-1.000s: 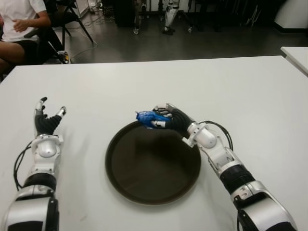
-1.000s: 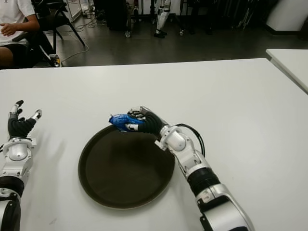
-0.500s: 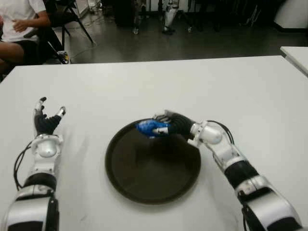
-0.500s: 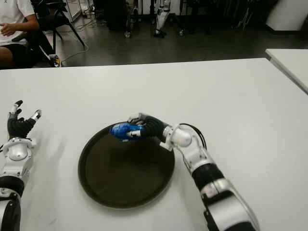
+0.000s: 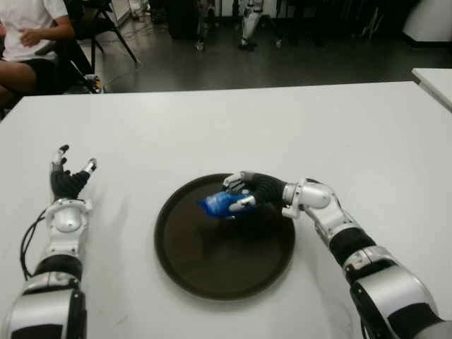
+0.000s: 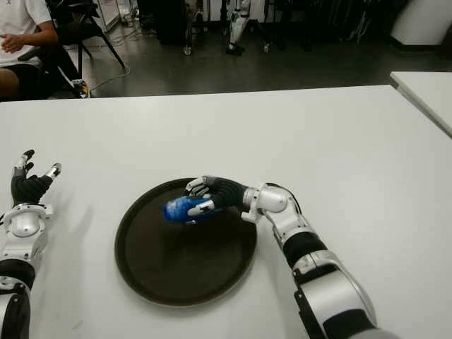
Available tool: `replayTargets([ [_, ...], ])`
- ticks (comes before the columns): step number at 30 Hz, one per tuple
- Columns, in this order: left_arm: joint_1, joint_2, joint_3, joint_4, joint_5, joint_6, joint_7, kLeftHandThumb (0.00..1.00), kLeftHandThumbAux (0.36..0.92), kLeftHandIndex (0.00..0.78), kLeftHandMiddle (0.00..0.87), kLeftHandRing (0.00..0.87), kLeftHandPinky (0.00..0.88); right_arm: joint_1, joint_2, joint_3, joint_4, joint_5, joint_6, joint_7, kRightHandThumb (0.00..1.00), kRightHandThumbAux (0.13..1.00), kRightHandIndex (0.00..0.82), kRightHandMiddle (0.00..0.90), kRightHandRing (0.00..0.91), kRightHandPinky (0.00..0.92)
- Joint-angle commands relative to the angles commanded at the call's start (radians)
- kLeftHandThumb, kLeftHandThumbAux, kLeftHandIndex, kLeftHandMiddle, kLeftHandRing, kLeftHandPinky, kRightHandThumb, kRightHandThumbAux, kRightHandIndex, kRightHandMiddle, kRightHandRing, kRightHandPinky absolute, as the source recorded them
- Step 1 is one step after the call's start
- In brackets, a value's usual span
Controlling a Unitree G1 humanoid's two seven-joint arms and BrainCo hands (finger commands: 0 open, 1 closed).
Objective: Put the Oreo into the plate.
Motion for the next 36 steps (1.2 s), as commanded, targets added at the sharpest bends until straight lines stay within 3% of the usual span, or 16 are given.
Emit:
replayTargets([
  [8,0.0,-0.002,-0.004,0.003,0.006,-0.004,0.02,0.0,0.687,0.0,0.0,0.0,0.0,-0.018,-0.017,0.021,0.02,-0.063,-0.023,-0.053,0.0,0.568,0.048,0.04,0.009,0.009],
  [15,-0.006,-0.007,0.012,0.01,-0.013,0.006,0.014,0.0,0.711,0.0,0.0,0.0,0.0,-0.018,-0.039,0.019,-0.026,-0.077,0.012,-0.055,0.0,0.605,0.065,0.058,0.031,0.025],
  [26,-0.004,-0.004,-0.009,0.0,0.016,0.008,0.039,0.0,0.695,0.0,0.0,0.0,0.0,-0.026,-0.045,0.038,-0.02,-0.116,0.036,-0.073,0.0,0.583,0.07,0.057,0.027,0.029],
  [36,-0.004,-0.007,0.004,0.0,0.0,0.01,0.018,0.0,0.715,0.0,0.0,0.0,0.0,-0.035,-0.044,0.035,-0.003,-0.109,0.045,-0.064,0.0,0.609,0.077,0.068,0.032,0.025],
])
